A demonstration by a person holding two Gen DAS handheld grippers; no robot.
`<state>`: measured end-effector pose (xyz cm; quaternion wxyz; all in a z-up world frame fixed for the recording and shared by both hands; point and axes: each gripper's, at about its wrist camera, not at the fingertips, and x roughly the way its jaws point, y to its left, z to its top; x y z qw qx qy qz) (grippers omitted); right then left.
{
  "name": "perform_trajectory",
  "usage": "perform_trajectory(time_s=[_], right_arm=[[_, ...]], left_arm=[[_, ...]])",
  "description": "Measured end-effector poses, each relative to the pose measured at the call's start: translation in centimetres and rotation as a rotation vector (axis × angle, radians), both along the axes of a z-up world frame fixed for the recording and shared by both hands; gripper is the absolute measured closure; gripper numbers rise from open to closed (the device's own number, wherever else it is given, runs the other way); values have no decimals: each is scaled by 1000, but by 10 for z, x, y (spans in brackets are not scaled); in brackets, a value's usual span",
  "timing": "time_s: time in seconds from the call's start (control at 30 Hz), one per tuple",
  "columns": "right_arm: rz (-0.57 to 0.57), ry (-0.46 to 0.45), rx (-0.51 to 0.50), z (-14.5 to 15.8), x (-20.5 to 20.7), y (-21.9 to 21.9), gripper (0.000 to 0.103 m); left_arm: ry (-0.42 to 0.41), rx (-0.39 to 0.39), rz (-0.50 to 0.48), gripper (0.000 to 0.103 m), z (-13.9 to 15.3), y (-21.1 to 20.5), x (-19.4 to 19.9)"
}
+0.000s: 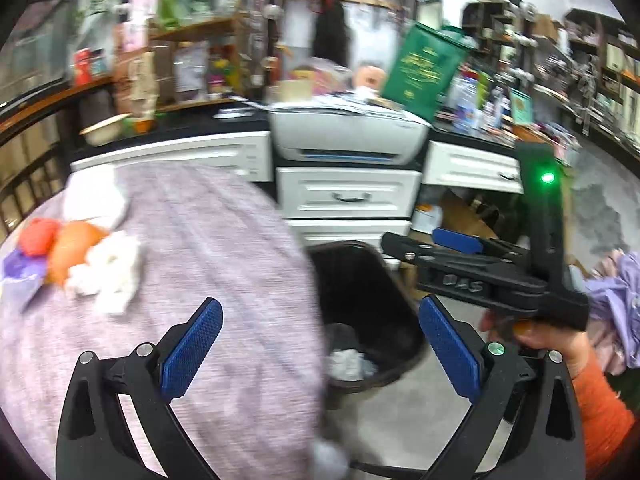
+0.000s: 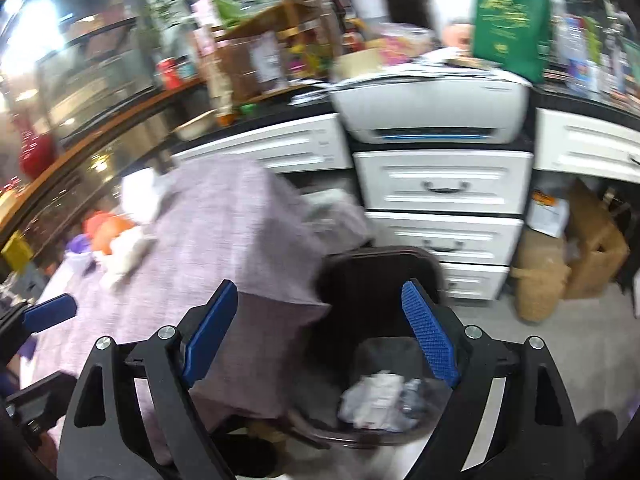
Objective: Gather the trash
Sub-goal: 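Move both tools back to the table toward the orange and mask, then grasp the white face mask with the left gripper and lift it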
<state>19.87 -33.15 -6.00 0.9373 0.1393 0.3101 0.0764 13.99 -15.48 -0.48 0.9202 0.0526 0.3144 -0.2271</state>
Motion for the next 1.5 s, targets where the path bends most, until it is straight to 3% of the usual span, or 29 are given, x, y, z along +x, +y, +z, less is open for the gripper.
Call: perform_trajectory(time_s=[0.27, 0.63, 0.77, 0.93, 1.13, 1.4, 1.5], right_arm=[[224, -36, -34, 25, 22, 85, 20], [342, -32, -73, 34, 28, 140, 20], [355, -21, -90, 31, 28, 145, 20], [362, -1, -97, 26, 32, 146, 20], [364, 11, -115, 23, 37, 146, 20], [372, 14, -125, 22, 46, 151, 20], [369, 21, -114, 20, 50, 152, 20]], left_arm=[[24, 18, 194, 6, -5, 86, 25], [77, -59, 359, 6, 9, 178, 103], [85, -61, 380, 6, 14, 187, 138], [118, -31, 389, 19, 6, 185, 178], [204, -106, 417, 39, -1, 200, 212], [225, -99, 422, 40, 0, 202, 223], [213, -97, 472, 40, 4, 207, 233]])
